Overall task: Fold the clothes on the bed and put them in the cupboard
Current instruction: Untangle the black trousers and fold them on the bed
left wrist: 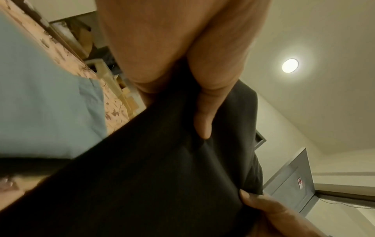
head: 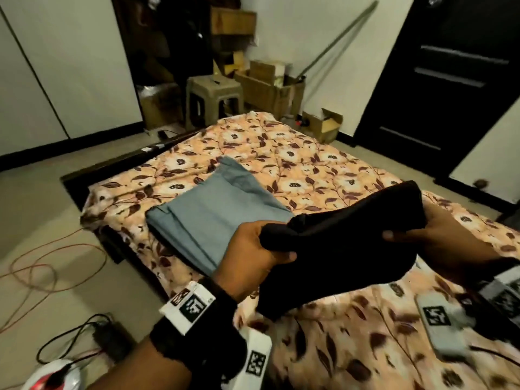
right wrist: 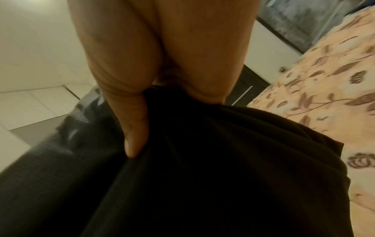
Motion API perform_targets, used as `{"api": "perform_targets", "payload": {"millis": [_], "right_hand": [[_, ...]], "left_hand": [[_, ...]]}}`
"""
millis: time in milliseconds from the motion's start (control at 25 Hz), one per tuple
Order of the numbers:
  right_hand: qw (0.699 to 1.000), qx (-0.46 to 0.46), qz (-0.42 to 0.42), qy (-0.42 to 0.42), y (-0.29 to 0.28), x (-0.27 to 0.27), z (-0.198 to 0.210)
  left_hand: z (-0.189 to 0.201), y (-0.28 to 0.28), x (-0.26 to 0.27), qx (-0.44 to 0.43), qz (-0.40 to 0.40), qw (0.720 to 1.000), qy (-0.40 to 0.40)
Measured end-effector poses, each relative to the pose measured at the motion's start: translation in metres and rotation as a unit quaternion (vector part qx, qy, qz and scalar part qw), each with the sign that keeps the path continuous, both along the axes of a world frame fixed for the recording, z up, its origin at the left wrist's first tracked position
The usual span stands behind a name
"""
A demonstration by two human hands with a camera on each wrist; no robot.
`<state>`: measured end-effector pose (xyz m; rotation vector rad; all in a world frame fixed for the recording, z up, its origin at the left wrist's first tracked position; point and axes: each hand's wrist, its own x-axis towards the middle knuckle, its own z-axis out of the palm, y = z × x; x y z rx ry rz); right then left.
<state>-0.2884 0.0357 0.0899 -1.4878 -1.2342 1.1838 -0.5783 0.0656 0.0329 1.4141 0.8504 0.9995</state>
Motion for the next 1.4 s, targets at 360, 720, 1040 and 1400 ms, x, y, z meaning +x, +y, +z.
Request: {"api": "perform_targets", "payload": {"millis": [360, 720, 1040, 1400], "right_hand": [[0.934, 0.108, 0.062, -0.334, 0.292, -0.174, -0.033], [0.838, -0.018, 0.168, -0.52, 0.234, -0.199, -0.211], [0.885, -0.055, 0.04, -0.46, 0.105, -0.067, -0.171], [0.851, -0.292, -0.14, -0.413, -0.216, 0.246, -0.152]], "left_hand": [[-0.059, 0.183, -0.132, -0.154, 0.287, 0.944, -0.054], [-0.161, 0.179, -0.083, 0.056, 0.107, 0.777, 0.618], [-0.122, 0.1, 0.102, 0.167, -0.007, 0.83, 0.532], [-0.131, -0.121, 0.399, 0.181, -0.328, 0.821, 0.431]]}}
